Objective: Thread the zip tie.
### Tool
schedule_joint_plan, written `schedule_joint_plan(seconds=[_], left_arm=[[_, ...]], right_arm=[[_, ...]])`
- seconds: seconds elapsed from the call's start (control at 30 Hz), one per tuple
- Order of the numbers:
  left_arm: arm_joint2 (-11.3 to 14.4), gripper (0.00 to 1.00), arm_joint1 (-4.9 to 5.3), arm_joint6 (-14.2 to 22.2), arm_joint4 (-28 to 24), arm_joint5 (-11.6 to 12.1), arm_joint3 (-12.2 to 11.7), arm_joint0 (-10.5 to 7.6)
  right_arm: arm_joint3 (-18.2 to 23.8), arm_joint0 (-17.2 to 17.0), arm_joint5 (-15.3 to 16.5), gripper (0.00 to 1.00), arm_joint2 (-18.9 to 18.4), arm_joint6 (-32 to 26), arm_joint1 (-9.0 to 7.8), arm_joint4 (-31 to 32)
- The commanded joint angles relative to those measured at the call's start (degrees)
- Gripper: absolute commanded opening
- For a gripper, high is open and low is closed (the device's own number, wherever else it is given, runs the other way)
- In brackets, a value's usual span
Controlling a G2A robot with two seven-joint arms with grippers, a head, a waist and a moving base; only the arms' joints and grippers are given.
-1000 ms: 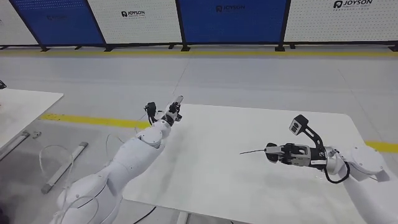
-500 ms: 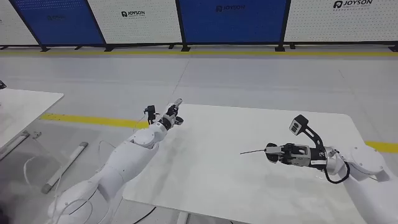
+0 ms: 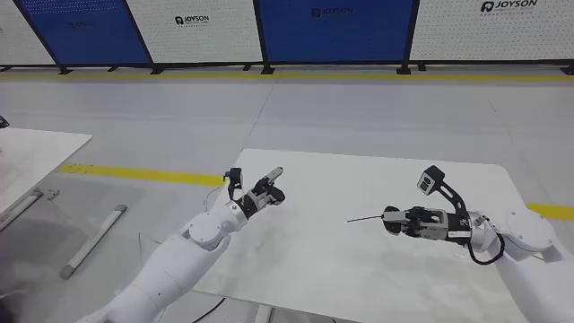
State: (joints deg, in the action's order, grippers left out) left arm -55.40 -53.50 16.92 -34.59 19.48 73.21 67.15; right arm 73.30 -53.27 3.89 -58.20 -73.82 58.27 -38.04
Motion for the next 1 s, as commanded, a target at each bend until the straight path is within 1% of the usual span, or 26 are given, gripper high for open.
schedule_joint_plan(seconds=[0.0,0.3,0.33,0.4,0.43,0.47,0.53,0.57,0.6,0.63,0.67,0.73,0.77,0.8,0.97], left_arm=[[-1.22,1.00,0.21,-2.01,1.23,0.00,2.36,2.06],[-1.19,1.00,0.19,-1.90,1.19,-0.02,2.56,2.10],[-1.08,1.00,0.18,-0.27,1.06,-0.13,3.89,2.51],[-1.91,1.00,0.37,1.22,1.45,0.00,6.49,3.57],[-2.19,1.00,0.47,1.76,2.01,0.00,8.31,4.43],[-2.47,1.00,0.63,2.28,3.43,0.00,10.66,5.64],[-2.71,1.00,0.80,2.43,5.32,-0.02,13.58,7.39],[-2.62,1.00,0.90,2.71,6.84,-0.51,15.22,8.29],[-2.65,1.00,0.92,2.52,7.25,-1.04,16.25,8.84],[-2.43,1.00,0.96,3.04,8.24,-1.93,17.20,9.24],[-2.10,1.00,0.93,3.71,8.42,-3.38,18.27,9.58],[-1.11,1.00,0.69,3.76,9.52,-5.57,18.54,9.36],[-0.57,1.00,0.44,2.46,10.59,-5.26,18.48,9.05],[-0.18,1.00,0.22,1.51,10.53,-4.56,18.46,9.04],[-0.18,1.00,0.22,1.51,10.53,-4.56,18.46,9.04]], right_arm=[[0.00,0.00,0.00,0.00,0.00,0.00,0.00,0.00],[0.00,0.00,0.00,0.00,0.00,0.00,0.00,0.00],[0.00,0.00,0.00,0.00,0.00,0.00,0.00,0.00],[0.00,0.00,0.00,0.00,0.00,0.00,0.00,0.00],[0.00,0.00,0.00,0.00,0.00,0.00,0.00,0.00],[0.00,0.00,0.00,0.00,0.00,0.00,0.00,0.00],[0.00,0.00,0.00,0.00,0.00,0.00,0.00,0.00],[0.00,0.00,0.00,0.00,0.00,0.00,0.00,0.00],[0.00,0.00,0.00,0.00,0.00,0.00,0.00,0.00],[0.00,0.00,0.00,0.00,0.00,0.00,0.00,0.00],[0.00,0.00,0.00,0.00,0.00,0.00,0.00,0.00],[0.00,0.00,0.00,0.00,0.00,0.00,0.00,0.00],[0.00,0.00,0.00,0.00,0.00,0.00,0.00,0.00],[0.00,0.00,0.00,0.00,0.00,0.00,0.00,0.00],[0.00,0.00,0.00,0.00,0.00,0.00,0.00,0.00]])
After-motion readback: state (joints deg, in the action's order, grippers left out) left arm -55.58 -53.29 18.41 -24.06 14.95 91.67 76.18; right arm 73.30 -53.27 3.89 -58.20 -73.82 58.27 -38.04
